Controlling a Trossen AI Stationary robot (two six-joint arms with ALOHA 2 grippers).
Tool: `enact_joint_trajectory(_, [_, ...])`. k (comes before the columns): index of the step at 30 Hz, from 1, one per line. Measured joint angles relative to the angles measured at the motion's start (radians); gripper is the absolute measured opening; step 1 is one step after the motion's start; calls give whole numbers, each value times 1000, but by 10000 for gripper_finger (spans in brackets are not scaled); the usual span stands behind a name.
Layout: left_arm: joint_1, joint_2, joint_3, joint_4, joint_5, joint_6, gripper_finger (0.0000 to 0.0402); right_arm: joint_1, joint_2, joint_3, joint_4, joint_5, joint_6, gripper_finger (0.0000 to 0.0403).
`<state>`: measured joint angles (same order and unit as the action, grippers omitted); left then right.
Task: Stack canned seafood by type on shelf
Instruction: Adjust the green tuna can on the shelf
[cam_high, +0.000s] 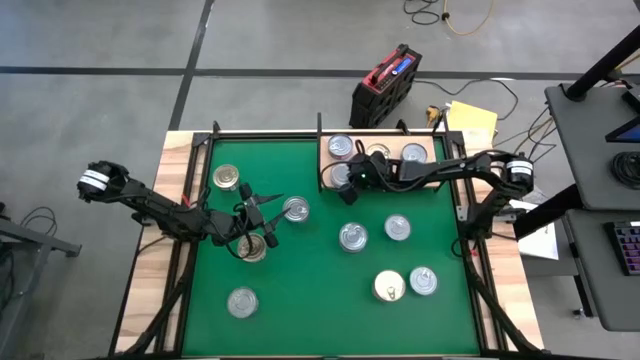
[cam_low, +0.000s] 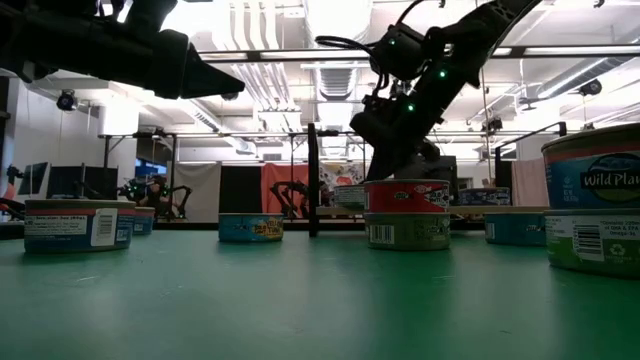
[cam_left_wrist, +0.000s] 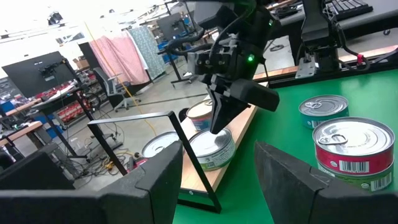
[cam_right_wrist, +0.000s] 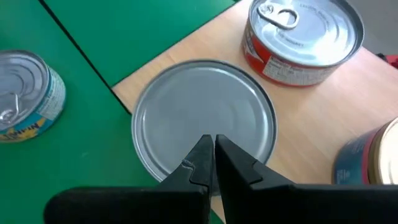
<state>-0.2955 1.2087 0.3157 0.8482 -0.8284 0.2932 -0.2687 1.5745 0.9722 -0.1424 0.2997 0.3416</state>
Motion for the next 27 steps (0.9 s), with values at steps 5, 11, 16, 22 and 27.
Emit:
enact_joint_trajectory(5, [0, 0, 0, 0, 0, 0, 182, 0, 0, -33, 37, 23, 0, 9])
enact_joint_trajectory(11, [0, 0, 0, 0, 0, 0, 182, 0, -1, -42, 54, 30, 0, 9])
enact_joint_trajectory(16, [1, 0, 0, 0, 0, 0, 182, -8, -1, -42, 53, 42, -1, 9])
enact_joint_trajectory(22, [1, 0, 0, 0, 0, 0, 182, -25, -1, -42, 54, 45, -4, 9])
enact_joint_trajectory(27, [1, 0, 0, 0, 0, 0, 182, -31, -1, -42, 59, 45, -13, 9])
